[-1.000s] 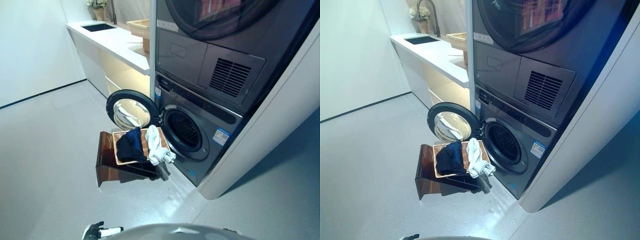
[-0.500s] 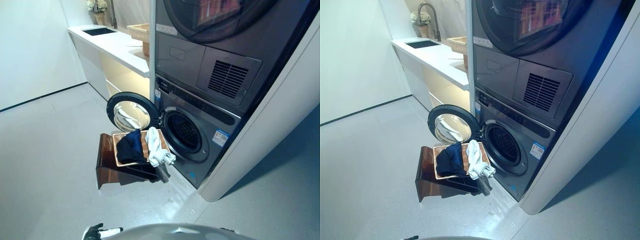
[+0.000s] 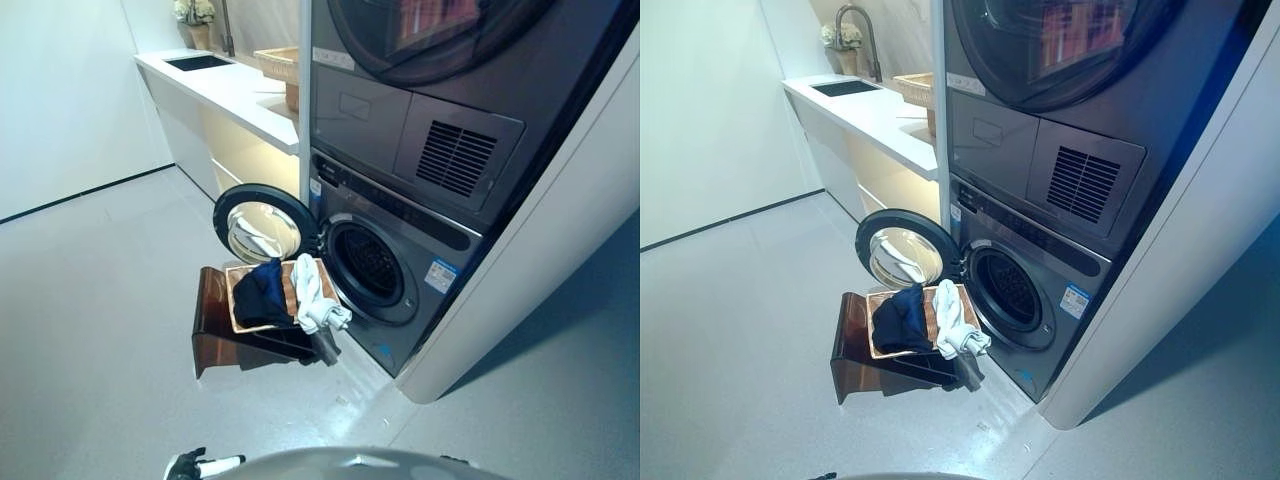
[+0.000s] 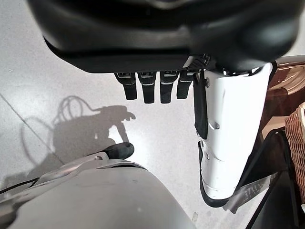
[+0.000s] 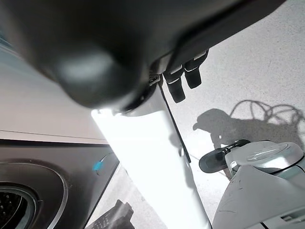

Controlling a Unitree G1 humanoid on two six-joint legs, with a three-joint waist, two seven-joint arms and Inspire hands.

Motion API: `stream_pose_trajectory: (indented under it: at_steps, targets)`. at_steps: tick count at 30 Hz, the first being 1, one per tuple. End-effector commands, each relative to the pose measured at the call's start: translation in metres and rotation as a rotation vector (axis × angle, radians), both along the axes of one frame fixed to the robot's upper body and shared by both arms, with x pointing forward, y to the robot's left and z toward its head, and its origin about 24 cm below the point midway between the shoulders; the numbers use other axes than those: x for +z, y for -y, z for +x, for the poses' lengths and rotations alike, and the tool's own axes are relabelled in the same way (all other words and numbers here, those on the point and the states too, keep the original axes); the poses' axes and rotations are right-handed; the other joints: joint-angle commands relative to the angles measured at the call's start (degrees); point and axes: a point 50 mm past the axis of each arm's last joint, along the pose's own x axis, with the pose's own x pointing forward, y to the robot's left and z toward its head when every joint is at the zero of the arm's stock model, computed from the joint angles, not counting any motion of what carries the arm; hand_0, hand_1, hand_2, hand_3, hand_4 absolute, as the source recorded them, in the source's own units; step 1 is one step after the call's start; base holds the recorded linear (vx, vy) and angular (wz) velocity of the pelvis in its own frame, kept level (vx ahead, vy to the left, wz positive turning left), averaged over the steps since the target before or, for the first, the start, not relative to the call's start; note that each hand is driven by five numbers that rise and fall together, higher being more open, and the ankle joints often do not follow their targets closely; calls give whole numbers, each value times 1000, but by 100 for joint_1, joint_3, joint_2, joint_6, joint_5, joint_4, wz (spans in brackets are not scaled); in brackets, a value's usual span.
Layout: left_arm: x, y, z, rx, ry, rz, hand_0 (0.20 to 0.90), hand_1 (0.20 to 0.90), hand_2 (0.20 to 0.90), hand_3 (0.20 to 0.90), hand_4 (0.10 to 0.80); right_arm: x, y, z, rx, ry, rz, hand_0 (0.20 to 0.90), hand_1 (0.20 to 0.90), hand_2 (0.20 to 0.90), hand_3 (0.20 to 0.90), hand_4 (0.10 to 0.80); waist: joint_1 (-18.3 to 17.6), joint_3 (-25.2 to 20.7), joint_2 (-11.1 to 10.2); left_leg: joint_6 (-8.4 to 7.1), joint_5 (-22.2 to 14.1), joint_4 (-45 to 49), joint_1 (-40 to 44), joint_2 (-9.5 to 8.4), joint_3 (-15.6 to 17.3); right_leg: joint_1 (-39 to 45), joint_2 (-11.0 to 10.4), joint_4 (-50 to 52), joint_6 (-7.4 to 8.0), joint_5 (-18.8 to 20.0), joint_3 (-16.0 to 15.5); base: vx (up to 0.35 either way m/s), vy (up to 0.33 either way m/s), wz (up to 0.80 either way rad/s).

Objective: Pick up the clothes and place them into the washing machine

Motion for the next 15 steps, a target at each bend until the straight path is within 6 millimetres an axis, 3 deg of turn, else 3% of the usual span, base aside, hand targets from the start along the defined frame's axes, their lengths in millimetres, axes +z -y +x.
stream_pose_trajectory:
  at_steps: [1,11,15]
  targets:
    - [2,12,33,41,88,-29,900,900,900,900,800,9,16,41,45,89,-75,900,900,900,900,800,39,319,136,-78,-467,-6,255,-295,-306,149,316,3,-90,-172,-287,0,0,0]
    - [3,10,40,29,103,-22,900,900,900,900,800,9,15,41,48,91,-67,900,900,900,900,800,-8,345,153,-89,-462,-6,268,-264,-300,162,381,29,-158,-191,-282,3,-35,0]
    - [4,10,46,21,125,-20,900,900,900,900,800,12,17,51,83,118,-81,900,900,900,900,800,-22,366,182,-115,-422,-6,255,-183,-308,64,462,171,-216,-281,-275,1,-81,0]
